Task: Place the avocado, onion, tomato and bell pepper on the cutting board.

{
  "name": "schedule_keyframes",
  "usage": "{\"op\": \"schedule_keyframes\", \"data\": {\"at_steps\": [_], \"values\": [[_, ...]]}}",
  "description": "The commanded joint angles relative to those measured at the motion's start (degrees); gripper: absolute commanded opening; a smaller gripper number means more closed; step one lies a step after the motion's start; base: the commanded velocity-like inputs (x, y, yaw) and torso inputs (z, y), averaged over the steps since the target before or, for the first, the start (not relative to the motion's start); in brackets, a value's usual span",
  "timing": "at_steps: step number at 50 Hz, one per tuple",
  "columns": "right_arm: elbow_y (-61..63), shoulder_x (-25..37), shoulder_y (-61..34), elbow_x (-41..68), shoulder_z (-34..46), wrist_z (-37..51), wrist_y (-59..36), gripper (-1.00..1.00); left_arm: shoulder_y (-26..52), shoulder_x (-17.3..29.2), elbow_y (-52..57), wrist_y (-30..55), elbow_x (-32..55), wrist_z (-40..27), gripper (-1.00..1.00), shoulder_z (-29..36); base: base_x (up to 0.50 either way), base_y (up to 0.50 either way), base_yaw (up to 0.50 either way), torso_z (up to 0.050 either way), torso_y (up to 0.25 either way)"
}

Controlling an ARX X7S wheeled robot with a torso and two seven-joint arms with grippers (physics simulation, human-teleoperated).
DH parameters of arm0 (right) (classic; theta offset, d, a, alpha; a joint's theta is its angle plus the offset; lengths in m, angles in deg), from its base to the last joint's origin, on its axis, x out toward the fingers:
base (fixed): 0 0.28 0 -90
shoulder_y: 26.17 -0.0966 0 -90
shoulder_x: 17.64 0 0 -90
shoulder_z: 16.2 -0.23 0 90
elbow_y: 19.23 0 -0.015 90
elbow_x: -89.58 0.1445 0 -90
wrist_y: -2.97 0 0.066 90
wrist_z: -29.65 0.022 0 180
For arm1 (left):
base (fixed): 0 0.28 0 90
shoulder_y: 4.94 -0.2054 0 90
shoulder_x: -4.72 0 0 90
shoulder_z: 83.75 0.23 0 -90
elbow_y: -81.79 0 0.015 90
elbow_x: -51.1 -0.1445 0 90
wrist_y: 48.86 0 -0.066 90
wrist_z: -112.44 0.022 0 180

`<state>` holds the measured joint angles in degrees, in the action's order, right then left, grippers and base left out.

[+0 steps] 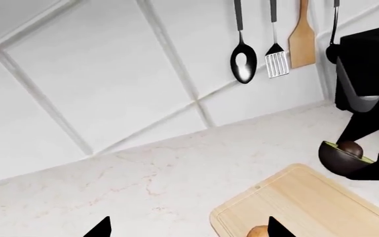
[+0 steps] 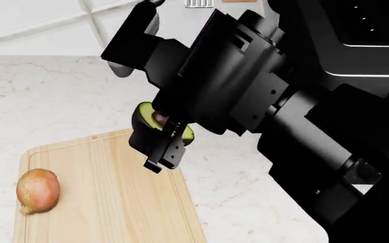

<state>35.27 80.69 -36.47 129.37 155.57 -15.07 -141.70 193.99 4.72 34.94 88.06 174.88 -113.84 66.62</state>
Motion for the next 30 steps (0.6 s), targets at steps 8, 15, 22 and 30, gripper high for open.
{"op": "schedule_keyframes", "data": {"at_steps": [8, 15, 22, 30], "values": [[-9.37, -8.05, 2.27, -3.12, -1.43, -3.32, 6.80, -1.00, 0.22, -0.01, -0.75, 0.35, 0.31, 0.58, 1.00, -3.02, 0.00, 0.00, 0.00, 0.000, 0.000], [-9.88, -8.33, 1.78, 4.33, 4.61, 0.42, 9.52, -1.00, 0.34, -0.01, -1.09, 0.69, 0.94, -0.05, 1.00, -3.64, 0.00, 0.00, 0.00, 0.000, 0.000], [-8.84, -8.33, 2.28, 5.69, 6.22, 1.45, 10.34, -1.00, -0.02, 0.00, -1.31, 0.37, 0.94, -0.11, 1.00, -3.78, 0.00, 0.00, 0.00, 0.000, 0.000], [-8.16, -8.33, 3.58, 6.24, 6.14, 2.00, 11.01, -1.00, -1.23, 0.00, -1.47, -0.67, -0.11, -0.04, 1.00, -3.12, 0.00, 0.00, 0.00, 0.000, 0.000]]}}
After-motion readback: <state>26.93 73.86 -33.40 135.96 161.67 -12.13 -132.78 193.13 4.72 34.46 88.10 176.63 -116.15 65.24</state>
